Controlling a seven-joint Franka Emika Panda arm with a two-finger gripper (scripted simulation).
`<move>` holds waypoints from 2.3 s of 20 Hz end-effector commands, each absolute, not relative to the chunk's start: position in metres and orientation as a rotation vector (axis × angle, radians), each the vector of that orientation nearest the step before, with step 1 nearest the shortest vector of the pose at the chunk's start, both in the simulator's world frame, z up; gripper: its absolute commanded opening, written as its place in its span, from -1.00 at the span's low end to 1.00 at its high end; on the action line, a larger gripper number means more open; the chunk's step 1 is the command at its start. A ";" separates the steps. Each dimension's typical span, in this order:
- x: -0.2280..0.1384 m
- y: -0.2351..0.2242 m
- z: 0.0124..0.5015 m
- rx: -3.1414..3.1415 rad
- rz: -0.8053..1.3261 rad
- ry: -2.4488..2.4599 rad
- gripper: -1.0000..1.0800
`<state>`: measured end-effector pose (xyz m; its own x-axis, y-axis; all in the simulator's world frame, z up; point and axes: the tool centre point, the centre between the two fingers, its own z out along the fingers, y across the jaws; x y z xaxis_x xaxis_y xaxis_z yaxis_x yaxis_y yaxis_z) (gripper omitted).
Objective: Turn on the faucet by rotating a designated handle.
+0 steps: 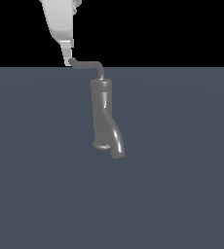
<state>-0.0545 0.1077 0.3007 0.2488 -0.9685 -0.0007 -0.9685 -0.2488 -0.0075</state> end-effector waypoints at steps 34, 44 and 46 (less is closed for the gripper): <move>-0.066 -0.004 0.301 -2.500 0.003 1.901 -1.00; -0.043 -0.029 0.301 -2.487 0.001 1.919 -1.00; -0.038 -0.034 0.301 -2.484 0.001 1.922 -1.00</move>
